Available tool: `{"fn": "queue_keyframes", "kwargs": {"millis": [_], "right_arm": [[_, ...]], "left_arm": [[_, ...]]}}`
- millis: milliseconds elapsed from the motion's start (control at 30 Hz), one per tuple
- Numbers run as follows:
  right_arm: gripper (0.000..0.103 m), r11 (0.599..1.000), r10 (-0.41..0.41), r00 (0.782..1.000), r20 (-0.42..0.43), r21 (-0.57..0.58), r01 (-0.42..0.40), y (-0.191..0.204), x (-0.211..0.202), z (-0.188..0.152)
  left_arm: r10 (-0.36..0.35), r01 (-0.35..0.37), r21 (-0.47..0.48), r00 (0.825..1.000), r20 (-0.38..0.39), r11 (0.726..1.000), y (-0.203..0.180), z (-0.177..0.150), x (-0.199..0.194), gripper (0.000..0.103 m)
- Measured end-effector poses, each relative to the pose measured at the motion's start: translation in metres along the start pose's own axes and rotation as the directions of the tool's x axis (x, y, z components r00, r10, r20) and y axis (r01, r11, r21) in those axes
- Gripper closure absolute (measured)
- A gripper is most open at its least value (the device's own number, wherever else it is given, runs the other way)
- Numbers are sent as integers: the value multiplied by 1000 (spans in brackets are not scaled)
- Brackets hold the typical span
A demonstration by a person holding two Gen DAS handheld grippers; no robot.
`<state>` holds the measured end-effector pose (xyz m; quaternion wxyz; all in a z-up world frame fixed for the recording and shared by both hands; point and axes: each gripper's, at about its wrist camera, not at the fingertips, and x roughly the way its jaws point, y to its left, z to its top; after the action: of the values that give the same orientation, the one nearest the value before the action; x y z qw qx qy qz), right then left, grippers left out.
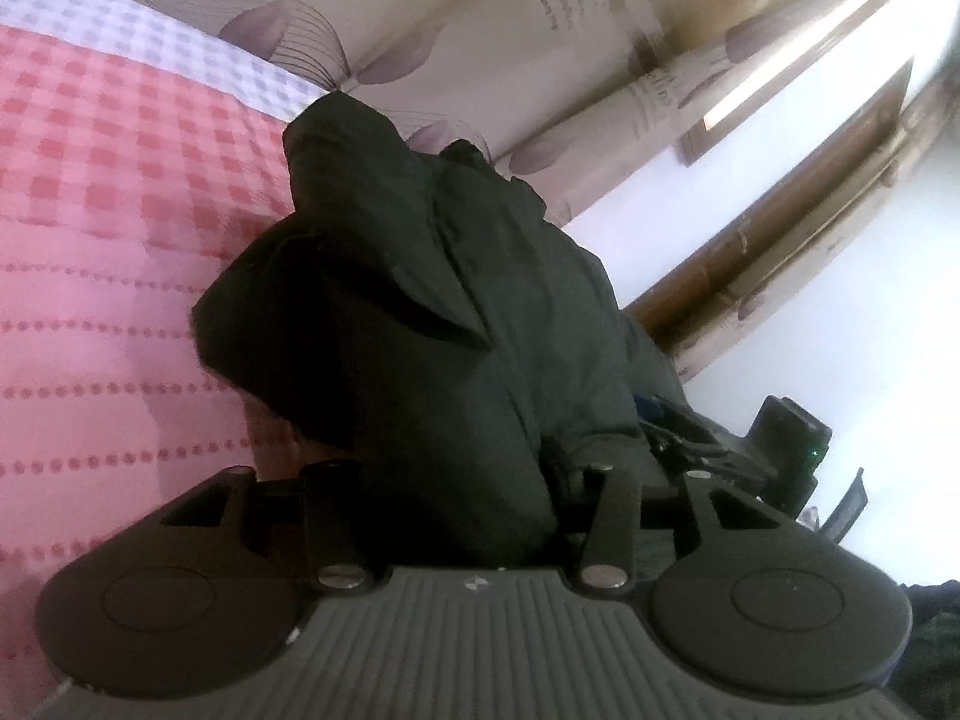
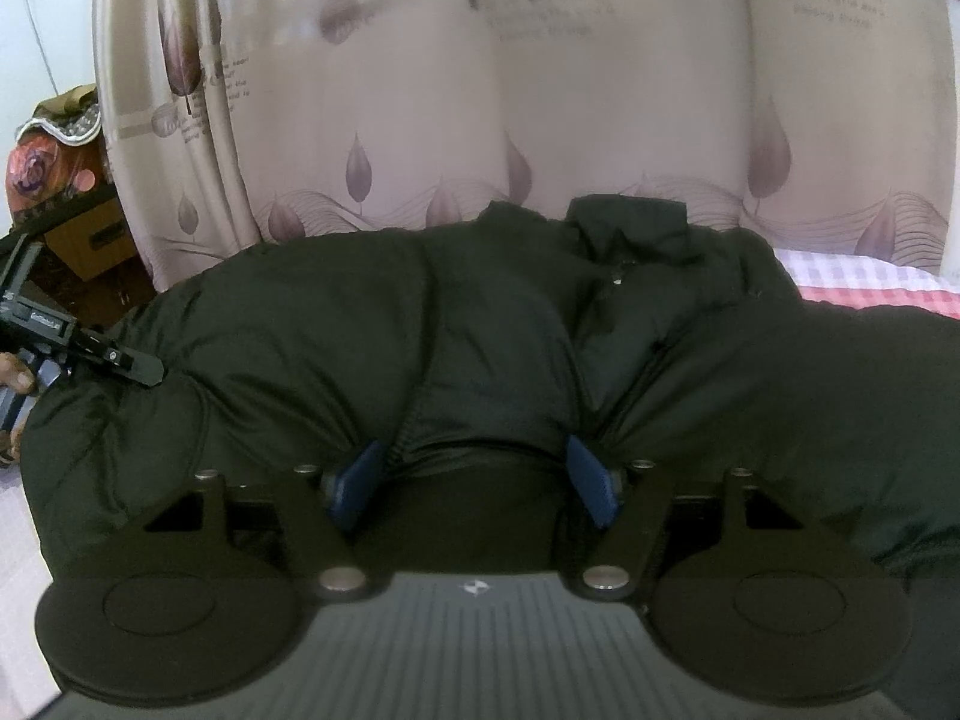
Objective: Fold large clothes
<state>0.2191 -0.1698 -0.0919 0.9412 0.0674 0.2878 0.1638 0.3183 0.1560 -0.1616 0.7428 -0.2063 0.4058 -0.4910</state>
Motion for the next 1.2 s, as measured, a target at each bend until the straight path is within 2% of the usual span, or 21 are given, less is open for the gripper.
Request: {"fn": "queue_keyframes", "kwargs": {"millis": [100, 233, 400, 500, 700, 800, 900, 967, 1000, 1100, 1200], "right_arm": [[33, 1000, -3, 1000, 3, -1, 3, 1, 0, 0], [33, 1000, -4, 1000, 8, 1, 4, 3, 0, -1], [31, 999, 20, 1000, 19, 31, -20, -3, -1, -2], [31, 997, 39, 999, 28, 67, -41, -8, -2, -1], [31, 978, 100, 992, 80, 175, -113, -25, -10, -3], [33, 940, 157, 978, 139, 281, -191, -40, -17, -5], [40, 907, 149, 970, 194, 364, -212, -48, -26, -5], [45, 916, 125, 980, 156, 360, -174, -44, -23, 0], [54, 932, 112, 987, 118, 333, -146, -39, -19, 3], [69, 967, 39, 999, 15, 250, -42, -28, -3, 12], [70, 971, 25, 999, -24, 239, -19, -28, 6, 18]], "left_arm": [[9, -9, 1, 1000, 14, 1000, -2, -2, 0, 56], [20, -20, -6, 998, 53, 1000, -14, -8, -6, 71], [-32, 32, 2, 990, 136, 999, -41, -6, -18, 78], [-2, 2, 3, 989, 148, 1000, -61, -1, -20, 78], [128, -121, -50, 980, 153, 991, -99, 3, -20, 79], [186, -176, -78, 971, 150, 981, -117, 5, -18, 80], [217, -205, -96, 965, 147, 974, -138, 5, -15, 81], [233, -216, -120, 961, 150, 969, -150, 5, -14, 81], [237, -219, -131, 960, 150, 967, -157, 5, -12, 81], [233, -206, -166, 959, 162, 964, -179, 6, -4, 81], [215, -184, -182, 962, 170, 966, -213, 7, 12, 81]]}}
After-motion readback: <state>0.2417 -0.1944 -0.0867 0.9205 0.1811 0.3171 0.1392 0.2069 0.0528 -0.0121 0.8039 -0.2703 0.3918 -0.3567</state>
